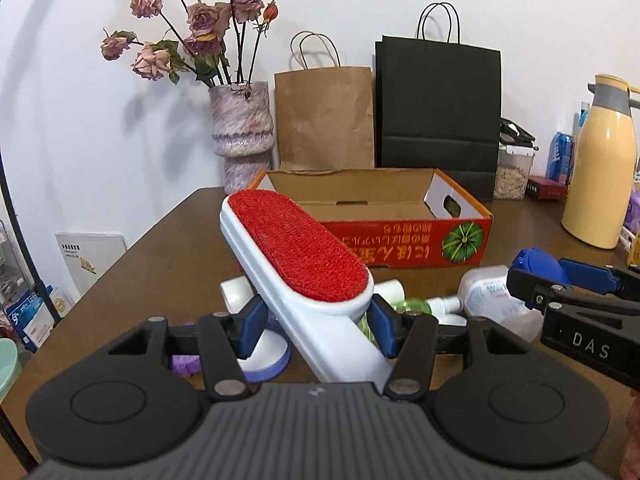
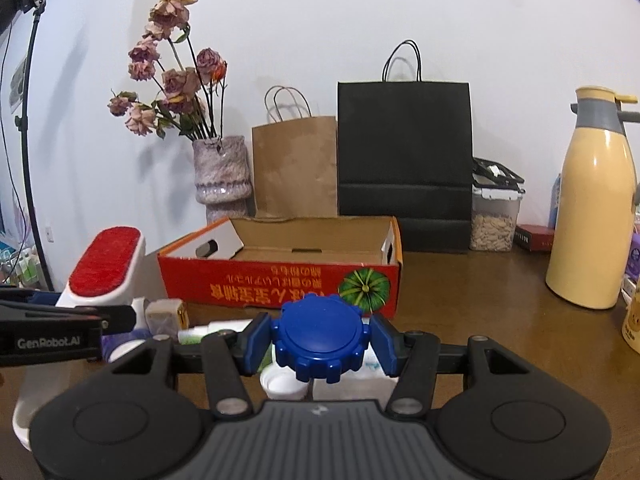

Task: Organize rigid objects
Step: 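Carry the lint brush and blue cap over the red box with both tools, then open both tools to drop the lint brush and blue cap into the box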

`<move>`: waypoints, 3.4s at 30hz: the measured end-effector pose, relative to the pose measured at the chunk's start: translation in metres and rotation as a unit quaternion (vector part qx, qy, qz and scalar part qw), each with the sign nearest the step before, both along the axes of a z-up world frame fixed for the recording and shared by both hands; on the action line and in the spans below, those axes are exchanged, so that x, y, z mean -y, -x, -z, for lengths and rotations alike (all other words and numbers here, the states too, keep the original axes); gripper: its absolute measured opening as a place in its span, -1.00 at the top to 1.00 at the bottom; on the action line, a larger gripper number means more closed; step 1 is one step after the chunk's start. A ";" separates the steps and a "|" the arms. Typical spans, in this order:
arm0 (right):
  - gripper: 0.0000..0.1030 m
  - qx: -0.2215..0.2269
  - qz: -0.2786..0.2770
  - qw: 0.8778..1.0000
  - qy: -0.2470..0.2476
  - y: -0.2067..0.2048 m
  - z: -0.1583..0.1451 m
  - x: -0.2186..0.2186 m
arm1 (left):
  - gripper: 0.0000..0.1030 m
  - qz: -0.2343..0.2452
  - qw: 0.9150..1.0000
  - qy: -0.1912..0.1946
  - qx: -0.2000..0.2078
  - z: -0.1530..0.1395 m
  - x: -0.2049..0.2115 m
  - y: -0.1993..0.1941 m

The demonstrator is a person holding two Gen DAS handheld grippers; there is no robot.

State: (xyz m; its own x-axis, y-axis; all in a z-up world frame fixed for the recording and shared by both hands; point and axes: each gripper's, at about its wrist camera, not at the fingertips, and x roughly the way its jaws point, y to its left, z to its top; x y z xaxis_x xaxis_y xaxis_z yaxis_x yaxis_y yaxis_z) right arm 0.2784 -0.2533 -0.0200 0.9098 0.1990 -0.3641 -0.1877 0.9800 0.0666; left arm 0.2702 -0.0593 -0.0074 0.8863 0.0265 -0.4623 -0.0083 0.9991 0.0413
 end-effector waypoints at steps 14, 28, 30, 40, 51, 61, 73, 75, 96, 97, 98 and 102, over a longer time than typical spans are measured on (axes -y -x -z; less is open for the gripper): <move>-0.03 0.032 0.008 0.999 -0.001 -0.036 -0.025 -0.018 | -0.08 0.013 0.999 0.022 0.025 -0.021 -0.004 -0.044; -0.03 0.045 0.011 0.999 -0.006 -0.095 -0.034 -0.030 | -0.08 0.002 0.999 0.038 0.036 -0.029 -0.006 -0.104; -0.03 0.044 0.011 0.999 -0.006 -0.104 -0.034 -0.031 | -0.08 -0.001 0.998 0.041 0.037 -0.029 -0.006 -0.114; -0.03 0.040 0.004 0.999 -0.003 -0.152 -0.033 -0.039 | -0.08 -0.013 0.998 0.047 0.035 -0.028 -0.008 -0.159; -0.03 0.043 0.002 0.999 0.014 -0.197 -0.035 -0.043 | -0.09 -0.026 0.998 0.048 0.033 -0.027 -0.015 -0.206; -0.03 0.022 -0.007 0.999 0.024 -0.233 -0.032 -0.043 | -0.09 -0.036 0.998 0.042 0.019 -0.021 -0.014 -0.247; -0.03 -0.014 -0.009 0.999 0.032 -0.259 -0.020 -0.041 | -0.09 -0.044 0.998 0.033 -0.011 -0.005 -0.014 -0.279; -0.03 -0.018 -0.009 0.999 0.033 -0.260 -0.018 -0.041 | -0.11 -0.043 0.998 0.033 -0.019 -0.003 -0.014 -0.282; -1.00 -0.029 0.016 0.999 0.041 -0.261 -0.019 -0.035 | -1.00 -0.060 0.998 0.012 0.010 -0.011 -0.016 -0.268; -1.00 -0.030 0.015 0.999 0.041 -0.261 -0.019 -0.035 | -1.00 -0.060 0.998 0.013 0.009 -0.011 -0.016 -0.267; -1.00 -0.030 0.015 0.999 0.041 -0.261 -0.019 -0.035 | -1.00 -0.061 0.998 0.013 0.008 -0.012 -0.016 -0.267; -1.00 -0.029 0.017 0.999 0.041 -0.258 -0.020 -0.034 | -1.00 -0.062 0.998 0.014 0.008 -0.012 -0.016 -0.264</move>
State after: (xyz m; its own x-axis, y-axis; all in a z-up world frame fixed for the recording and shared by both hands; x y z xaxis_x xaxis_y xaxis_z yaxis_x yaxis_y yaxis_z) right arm 0.5361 -0.2188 0.0000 0.8921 0.1362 -0.4309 -0.1525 0.9883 -0.0033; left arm 0.5343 -0.0429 0.0044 0.8847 0.1232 -0.4495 -0.1319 0.9912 0.0121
